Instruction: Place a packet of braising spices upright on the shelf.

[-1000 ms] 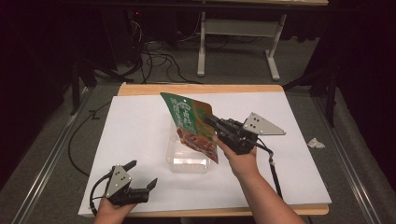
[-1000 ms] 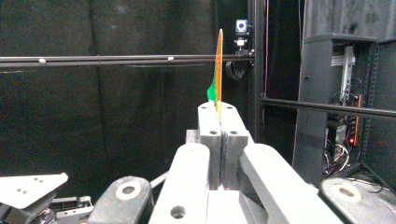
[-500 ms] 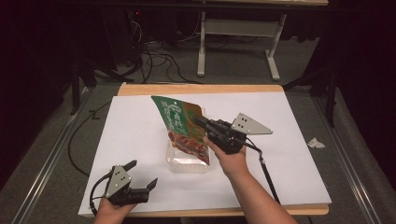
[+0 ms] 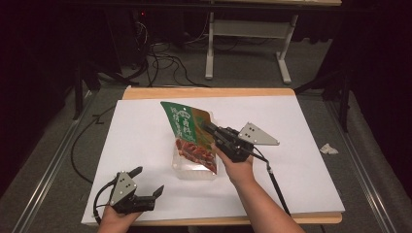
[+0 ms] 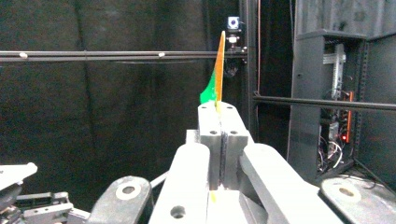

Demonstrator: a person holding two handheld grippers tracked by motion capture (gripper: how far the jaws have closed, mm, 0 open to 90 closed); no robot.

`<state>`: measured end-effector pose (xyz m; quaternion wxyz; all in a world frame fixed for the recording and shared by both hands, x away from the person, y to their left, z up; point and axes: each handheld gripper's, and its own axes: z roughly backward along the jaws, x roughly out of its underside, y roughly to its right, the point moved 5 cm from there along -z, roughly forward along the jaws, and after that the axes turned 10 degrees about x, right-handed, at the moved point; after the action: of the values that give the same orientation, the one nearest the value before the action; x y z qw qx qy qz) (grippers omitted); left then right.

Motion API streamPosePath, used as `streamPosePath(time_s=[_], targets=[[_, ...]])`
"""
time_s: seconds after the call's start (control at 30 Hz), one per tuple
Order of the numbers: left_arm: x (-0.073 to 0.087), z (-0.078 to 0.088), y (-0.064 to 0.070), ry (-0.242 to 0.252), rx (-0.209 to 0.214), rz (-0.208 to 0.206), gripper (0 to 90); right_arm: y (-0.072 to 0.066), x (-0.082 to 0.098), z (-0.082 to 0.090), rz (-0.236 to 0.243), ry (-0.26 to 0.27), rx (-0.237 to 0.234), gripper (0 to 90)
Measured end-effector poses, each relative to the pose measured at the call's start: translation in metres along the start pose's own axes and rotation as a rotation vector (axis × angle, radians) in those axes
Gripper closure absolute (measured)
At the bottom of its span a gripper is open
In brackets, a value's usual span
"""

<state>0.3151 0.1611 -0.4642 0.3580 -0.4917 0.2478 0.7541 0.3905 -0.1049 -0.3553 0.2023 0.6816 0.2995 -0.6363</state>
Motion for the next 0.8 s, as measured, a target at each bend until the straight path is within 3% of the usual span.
streamPosePath(time_s=[0.5, 0.8], targets=[[0.0, -0.001, 0.001, -0.004, 0.002, -0.001, 7.2, 0.002, 0.017, 0.003, 0.034, -0.032, 0.027, 90.0], [0.0, -0.002, 0.001, -0.01, 0.007, -0.005, 7.3, 0.008, 0.021, 0.008, 0.026, -0.048, 0.042, 90.0]])
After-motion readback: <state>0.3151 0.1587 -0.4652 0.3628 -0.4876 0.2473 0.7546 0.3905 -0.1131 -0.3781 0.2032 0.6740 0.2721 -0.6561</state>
